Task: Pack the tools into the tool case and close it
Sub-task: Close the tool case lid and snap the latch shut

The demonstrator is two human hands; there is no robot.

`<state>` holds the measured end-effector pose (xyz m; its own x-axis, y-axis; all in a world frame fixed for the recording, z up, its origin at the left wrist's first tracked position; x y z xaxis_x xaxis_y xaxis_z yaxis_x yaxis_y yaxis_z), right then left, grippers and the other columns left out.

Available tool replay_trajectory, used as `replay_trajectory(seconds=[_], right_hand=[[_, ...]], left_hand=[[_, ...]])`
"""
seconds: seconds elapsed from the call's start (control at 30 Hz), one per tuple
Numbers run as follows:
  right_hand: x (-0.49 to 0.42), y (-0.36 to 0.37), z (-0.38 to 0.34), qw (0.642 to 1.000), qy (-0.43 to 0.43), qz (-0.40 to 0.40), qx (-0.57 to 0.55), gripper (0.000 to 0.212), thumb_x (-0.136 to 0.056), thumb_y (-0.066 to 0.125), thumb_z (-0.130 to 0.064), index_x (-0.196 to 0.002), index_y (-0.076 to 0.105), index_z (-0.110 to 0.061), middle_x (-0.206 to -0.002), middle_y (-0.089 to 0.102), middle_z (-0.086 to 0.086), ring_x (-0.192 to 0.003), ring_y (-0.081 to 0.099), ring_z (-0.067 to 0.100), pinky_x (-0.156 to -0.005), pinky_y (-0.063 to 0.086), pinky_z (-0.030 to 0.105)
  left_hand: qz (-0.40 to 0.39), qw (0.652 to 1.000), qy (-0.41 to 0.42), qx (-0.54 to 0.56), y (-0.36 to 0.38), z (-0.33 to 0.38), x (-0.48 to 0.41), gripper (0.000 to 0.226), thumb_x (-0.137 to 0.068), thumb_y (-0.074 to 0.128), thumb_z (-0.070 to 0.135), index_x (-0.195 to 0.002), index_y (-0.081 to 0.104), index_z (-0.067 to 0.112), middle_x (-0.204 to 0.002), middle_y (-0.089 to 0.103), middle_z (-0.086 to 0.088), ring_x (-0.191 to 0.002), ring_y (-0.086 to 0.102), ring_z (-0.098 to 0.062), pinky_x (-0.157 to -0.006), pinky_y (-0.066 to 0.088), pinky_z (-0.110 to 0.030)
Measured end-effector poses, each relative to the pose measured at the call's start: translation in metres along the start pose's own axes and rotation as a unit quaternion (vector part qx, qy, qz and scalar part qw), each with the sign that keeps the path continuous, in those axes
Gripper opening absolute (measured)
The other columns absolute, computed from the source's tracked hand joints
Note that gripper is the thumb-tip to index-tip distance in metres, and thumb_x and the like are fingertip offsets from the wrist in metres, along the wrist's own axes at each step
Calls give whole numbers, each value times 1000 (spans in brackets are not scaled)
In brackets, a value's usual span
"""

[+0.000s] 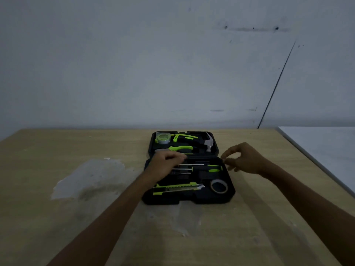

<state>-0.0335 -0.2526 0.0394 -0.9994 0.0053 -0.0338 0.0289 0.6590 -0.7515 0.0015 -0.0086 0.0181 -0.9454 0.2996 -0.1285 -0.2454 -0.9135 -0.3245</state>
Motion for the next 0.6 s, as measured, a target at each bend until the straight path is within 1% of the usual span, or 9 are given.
replay_trajectory(seconds=[0.07,0.17,0.23,0.3,0.43,0.5,0.53,0.57,0.6], right_hand=[[-25,-4,6,997,38,44,-43,14,-87,66,-17,-94,68,-5,-95,72,12,-71,71,23,-64,59,33],[-64,2,14,987,116,54,-95,32,-85,68,-28,-99,63,0,-90,67,21,-71,67,27,-60,55,33],[-91,10,15,983,141,47,-110,39,-86,67,-32,-78,61,5,-71,56,28,-61,58,28,-55,47,30],[-105,18,16,980,160,41,-113,49,-86,67,-35,-55,42,-6,-55,36,15,-50,43,24,-54,38,31],[-134,33,27,975,195,44,-99,47,-82,71,-31,-59,35,-12,-56,28,7,-45,30,20,-47,26,28],[-141,35,35,973,209,38,-91,40,-80,74,-26,-67,42,-8,-57,32,8,-45,31,20,-45,26,28],[-142,35,36,971,215,31,-96,37,-80,75,-25,-73,45,-5,-59,36,9,-46,34,20,-45,27,28],[-143,35,37,969,220,23,-109,35,-79,75,-23,-77,47,-2,-62,40,9,-48,37,21,-44,28,28],[-145,35,39,967,225,16,-121,33,-79,75,-22,-80,50,0,-64,44,11,-49,40,22,-44,30,28]], left_hand=[[84,996,-9,9,-33,-7,-20,16,-86,61,11,-97,72,7,-93,69,-4,-79,62,-1,-66,46,-4],[170,984,-56,15,-70,-27,-47,17,-87,60,13,-96,71,3,-97,66,-7,-88,61,-14,-79,46,-27],[199,975,-94,8,-85,-46,-69,18,-87,61,19,-95,69,7,-98,64,-6,-97,59,-23,-83,45,-33],[189,974,-123,-1,-88,-55,-85,18,-86,61,27,-91,67,11,-93,60,-6,-92,57,-23,-82,46,-34],[150,971,-184,-24,-79,-73,-117,47,-83,62,40,-56,33,15,-59,33,-8,-56,34,-21,-58,22,-32],[146,967,-209,-16,-72,-77,-125,48,-81,64,41,-55,38,11,-59,37,-12,-53,36,-23,-59,24,-33],[139,968,-211,-14,-69,-77,-129,45,-81,65,42,-65,52,2,-69,49,-20,-60,46,-27,-59,31,-38],[137,967,-216,-20,-67,-78,-132,52,-81,66,42,-90,59,-8,-91,59,-28,-75,57,-34,-64,39,-45],[138,965,-220,-30,-67,-80,-136,65,-81,66,42,-113,53,-12,-115,56,-31,-96,59,-40,-74,45,-51]])
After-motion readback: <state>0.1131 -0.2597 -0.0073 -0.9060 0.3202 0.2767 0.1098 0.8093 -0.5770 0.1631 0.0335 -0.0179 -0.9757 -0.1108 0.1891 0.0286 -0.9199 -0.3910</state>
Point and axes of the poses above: each hand's wrist, its own x-axis away from the middle knuckle, its own y-axis out of the palm, z = x × y, the point moved 5 cm from there along -x, towards the middle knuckle
